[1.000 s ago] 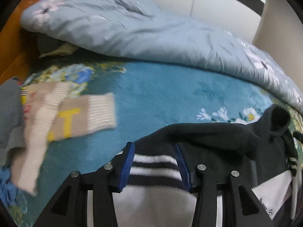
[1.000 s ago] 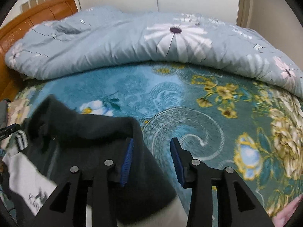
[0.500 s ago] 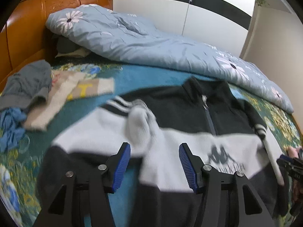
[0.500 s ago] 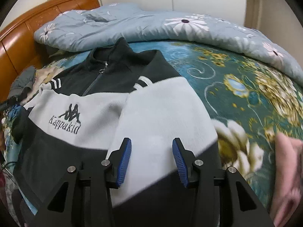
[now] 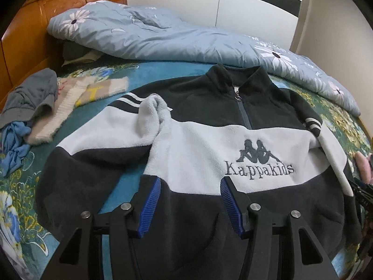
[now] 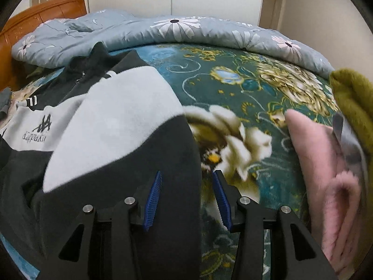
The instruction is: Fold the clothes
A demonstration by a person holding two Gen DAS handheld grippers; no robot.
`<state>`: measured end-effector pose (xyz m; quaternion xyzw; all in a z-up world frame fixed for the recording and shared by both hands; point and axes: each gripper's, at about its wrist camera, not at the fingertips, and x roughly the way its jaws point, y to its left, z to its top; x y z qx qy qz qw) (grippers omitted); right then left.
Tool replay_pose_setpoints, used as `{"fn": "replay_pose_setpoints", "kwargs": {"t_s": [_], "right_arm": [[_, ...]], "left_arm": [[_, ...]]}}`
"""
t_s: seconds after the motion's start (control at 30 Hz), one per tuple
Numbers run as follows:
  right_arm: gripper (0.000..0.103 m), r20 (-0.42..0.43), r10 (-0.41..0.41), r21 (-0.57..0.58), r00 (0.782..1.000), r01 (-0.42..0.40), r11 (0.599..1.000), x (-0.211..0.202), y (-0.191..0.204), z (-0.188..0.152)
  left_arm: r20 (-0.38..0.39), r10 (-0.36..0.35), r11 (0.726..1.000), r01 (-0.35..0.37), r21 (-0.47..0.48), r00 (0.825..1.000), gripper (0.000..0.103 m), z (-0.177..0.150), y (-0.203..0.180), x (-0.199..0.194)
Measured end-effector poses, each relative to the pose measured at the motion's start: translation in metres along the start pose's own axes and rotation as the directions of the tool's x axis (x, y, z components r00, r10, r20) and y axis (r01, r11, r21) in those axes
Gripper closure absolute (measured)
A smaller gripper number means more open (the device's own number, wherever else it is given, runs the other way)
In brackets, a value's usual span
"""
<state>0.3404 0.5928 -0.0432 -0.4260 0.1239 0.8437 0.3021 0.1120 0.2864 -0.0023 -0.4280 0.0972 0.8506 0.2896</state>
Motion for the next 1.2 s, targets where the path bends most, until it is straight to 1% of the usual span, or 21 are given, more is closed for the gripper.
{"fn": "replay_pose_setpoints", "kwargs": {"t_s": [0.13, 0.33, 0.57, 0.7, 0.73, 0.77, 0.8, 0.87, 1.0, 1.03, 1.1, 1.2], "right_arm": [[0.055, 0.028, -0.049, -0.048, 0.998, 0.05, 0.998, -0.003, 0.011, -0.008], [0.055, 0.047, -0.082, -0.081, 0.996, 0.085, 0.993, 0.0, 0.015, -0.01], [0.055, 0.049, -0.085, -0.083, 0.995, 0.089, 0.993, 0.002, 0.016, -0.011], [0.055, 0.046, -0.062, -0.064, 0.997, 0.065, 0.996, 0.002, 0.013, -0.011], [0.062, 0.046, -0.048, -0.058, 0.998, 0.05, 0.997, 0.001, 0.013, -0.012], [0.073, 0.046, -0.028, -0.054, 0.999, 0.03, 0.998, 0.001, 0.013, -0.012], [0.077, 0.046, -0.008, -0.05, 0.999, 0.01, 0.999, 0.0, 0.014, -0.012], [0.095, 0.053, 0.003, -0.064, 0.999, 0.0, 0.998, -0.002, 0.017, -0.011], [0.096, 0.082, 0.038, -0.043, 0.996, -0.035, 0.998, -0.014, 0.007, -0.001], [0.096, 0.092, 0.029, -0.041, 0.995, -0.025, 0.999, -0.018, 0.002, 0.006], [0.096, 0.12, -0.016, -0.052, 0.993, 0.023, 0.998, -0.026, -0.007, 0.021], [0.096, 0.176, -0.134, -0.079, 0.975, 0.15, 0.986, -0.036, -0.024, 0.057]], "left_arm": [[-0.016, 0.011, 0.999, -0.01, 0.032, 1.0, 0.046, -0.003, -0.009, 0.004], [-0.045, 0.03, 0.996, -0.026, 0.084, 0.999, 0.046, -0.008, -0.022, 0.014], [-0.07, 0.036, 0.995, -0.029, 0.096, 0.997, 0.046, -0.012, -0.029, 0.023], [-0.073, 0.033, 0.995, -0.026, 0.098, 0.997, 0.046, -0.012, -0.028, 0.022], [-0.073, 0.032, 0.995, -0.025, 0.098, 0.997, 0.046, -0.012, -0.028, 0.022], [-0.073, 0.033, 0.995, -0.025, 0.097, 0.997, 0.046, -0.012, -0.027, 0.022], [-0.073, 0.031, 0.995, -0.024, 0.094, 0.997, 0.046, -0.012, -0.027, 0.021], [-0.072, 0.028, 0.996, -0.021, 0.089, 0.997, 0.046, -0.012, -0.026, 0.021], [-0.057, 0.017, 0.997, -0.013, 0.074, 0.998, 0.046, -0.01, -0.02, 0.015], [-0.052, 0.013, 0.998, -0.009, 0.069, 0.999, 0.046, -0.009, -0.019, 0.013], [-0.038, 0.009, 0.999, -0.007, 0.054, 0.999, 0.046, -0.007, -0.013, 0.009], [-0.017, 0.004, 1.0, -0.004, 0.029, 1.0, 0.046, -0.004, -0.003, 0.004]]}}
